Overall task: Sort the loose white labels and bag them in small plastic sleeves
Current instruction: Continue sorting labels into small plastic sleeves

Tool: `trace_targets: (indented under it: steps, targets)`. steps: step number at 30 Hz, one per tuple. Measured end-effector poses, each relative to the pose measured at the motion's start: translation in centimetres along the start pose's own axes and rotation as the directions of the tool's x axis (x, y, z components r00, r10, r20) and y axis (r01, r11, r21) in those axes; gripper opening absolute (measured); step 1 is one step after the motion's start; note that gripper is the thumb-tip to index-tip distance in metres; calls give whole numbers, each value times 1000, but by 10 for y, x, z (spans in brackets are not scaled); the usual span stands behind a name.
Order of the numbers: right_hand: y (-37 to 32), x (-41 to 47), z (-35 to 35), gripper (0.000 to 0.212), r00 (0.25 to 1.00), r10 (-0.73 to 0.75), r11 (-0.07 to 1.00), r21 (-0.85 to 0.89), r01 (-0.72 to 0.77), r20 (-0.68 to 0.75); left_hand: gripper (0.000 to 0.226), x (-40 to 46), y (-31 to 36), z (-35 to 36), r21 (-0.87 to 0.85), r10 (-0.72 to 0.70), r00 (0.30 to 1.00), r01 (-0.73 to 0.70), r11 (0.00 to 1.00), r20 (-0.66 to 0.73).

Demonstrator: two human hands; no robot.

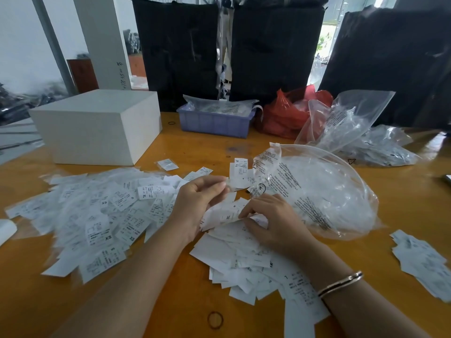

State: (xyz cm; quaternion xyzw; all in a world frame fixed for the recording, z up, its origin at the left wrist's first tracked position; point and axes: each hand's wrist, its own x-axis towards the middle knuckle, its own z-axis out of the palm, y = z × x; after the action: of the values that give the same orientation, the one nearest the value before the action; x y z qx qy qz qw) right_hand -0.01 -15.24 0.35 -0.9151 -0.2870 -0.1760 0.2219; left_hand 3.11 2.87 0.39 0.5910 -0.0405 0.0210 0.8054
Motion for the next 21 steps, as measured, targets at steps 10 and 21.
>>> trace_targets:
  steps: [10,21]
  targets:
    - [3,1,2,24,994,-2,1000,20,0,110,19,0,4,1,46,29,998,-27,999,-53]
    - [5,2,4,30,984,-82,993,-73,94,157,20,-1,2,-1,96,27,999,-24,995,-29]
